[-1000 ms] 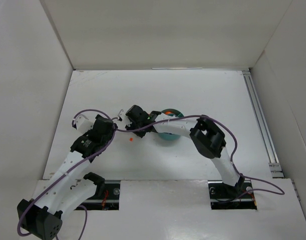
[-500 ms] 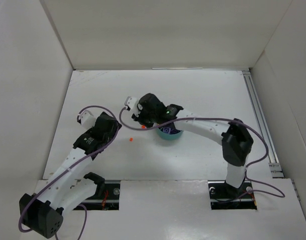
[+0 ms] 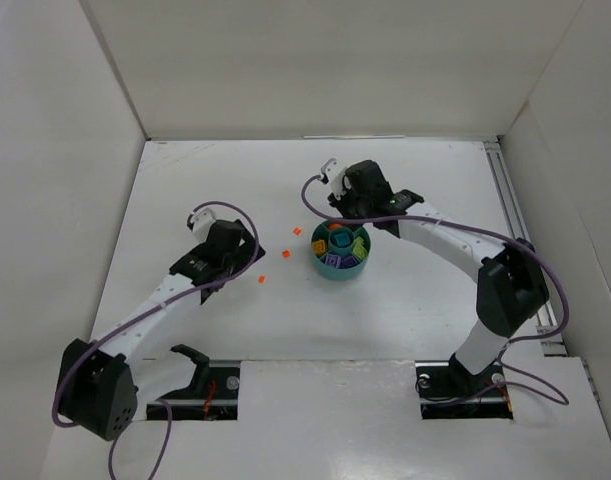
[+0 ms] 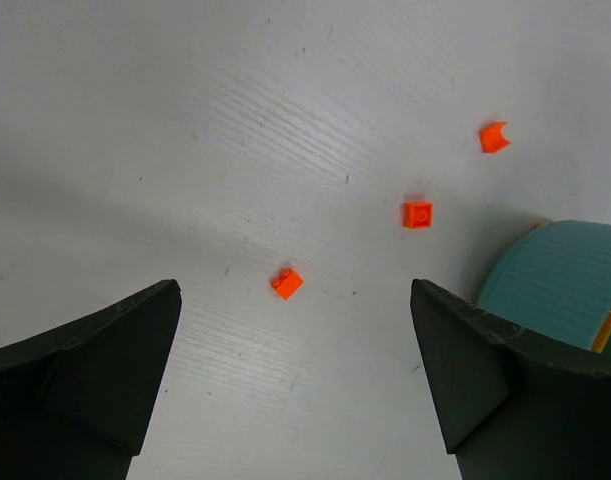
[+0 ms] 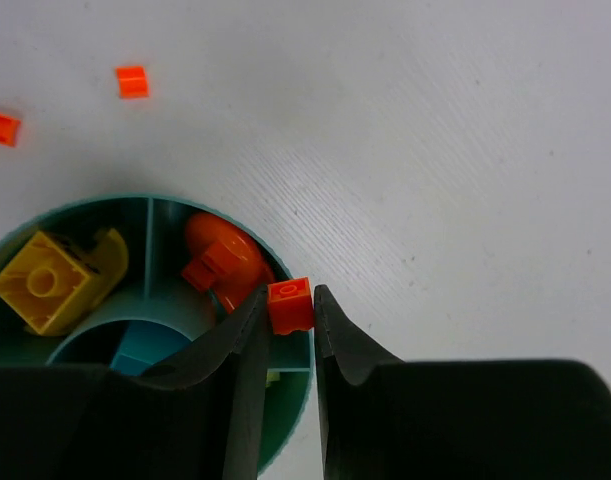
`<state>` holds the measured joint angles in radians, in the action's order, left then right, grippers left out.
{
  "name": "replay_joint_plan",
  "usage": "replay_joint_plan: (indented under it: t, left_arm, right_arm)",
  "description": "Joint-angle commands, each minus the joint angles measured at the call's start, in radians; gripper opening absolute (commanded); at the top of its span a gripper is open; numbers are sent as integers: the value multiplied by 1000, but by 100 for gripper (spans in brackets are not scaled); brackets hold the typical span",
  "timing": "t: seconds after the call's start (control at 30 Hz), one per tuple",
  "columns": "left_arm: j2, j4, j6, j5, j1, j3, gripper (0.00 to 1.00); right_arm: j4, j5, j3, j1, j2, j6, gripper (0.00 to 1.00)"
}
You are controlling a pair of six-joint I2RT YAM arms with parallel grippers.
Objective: Sort the legos into containers by color
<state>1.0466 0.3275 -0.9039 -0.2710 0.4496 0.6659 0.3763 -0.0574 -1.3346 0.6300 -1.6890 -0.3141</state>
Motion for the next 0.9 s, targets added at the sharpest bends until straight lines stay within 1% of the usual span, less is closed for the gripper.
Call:
replay_joint_plan:
  t: [0.0,0.2,0.27,0.3,0.47,0.5,0.57,0.7,0.73,0.8,0.83,0.87]
  left_arm:
    - [64,-51,40,52,-2,38,98]
    - [133,-42,49,61,8,63,95]
    - [133,-51,49,70,8,63,95]
    - [133,-51,49,70,8,63,95]
    - [142,-60,49,88,17,63,95]
    - [142,-61,49,88,17,63,95]
    - [142,-61,49,88,26,72,95]
    - [151,-61,59,88,37,72,95]
    - [151,-61,59,88,37,72,95]
    - [162,-61,59,88,37,72,95]
    - [162,-61,59,88,37,72,95]
    - [162,-61,59,98,37,72,95]
  right_arm:
    - [-28,-9,-2,-9,31,15,15]
    - [-19,30,17,-29,31,15,15]
    - [-19,41,17,-29,31,15,15]
    - [-19,69,17,-29,31,15,16]
    - [-10,79,38,-29,22,24,19]
    - [-10,79,38,-29,22,24,22]
    - [-10,79,38,-29,22,33,23]
    - [-10,70,38,-29,22,33,32]
    - [-10,70,38,-29,22,33,36]
    - [-1,59,38,-29,32,33,40]
    - [-1,59,38,-29,41,33,45]
    - [-1,47,38,-29,41,33,48]
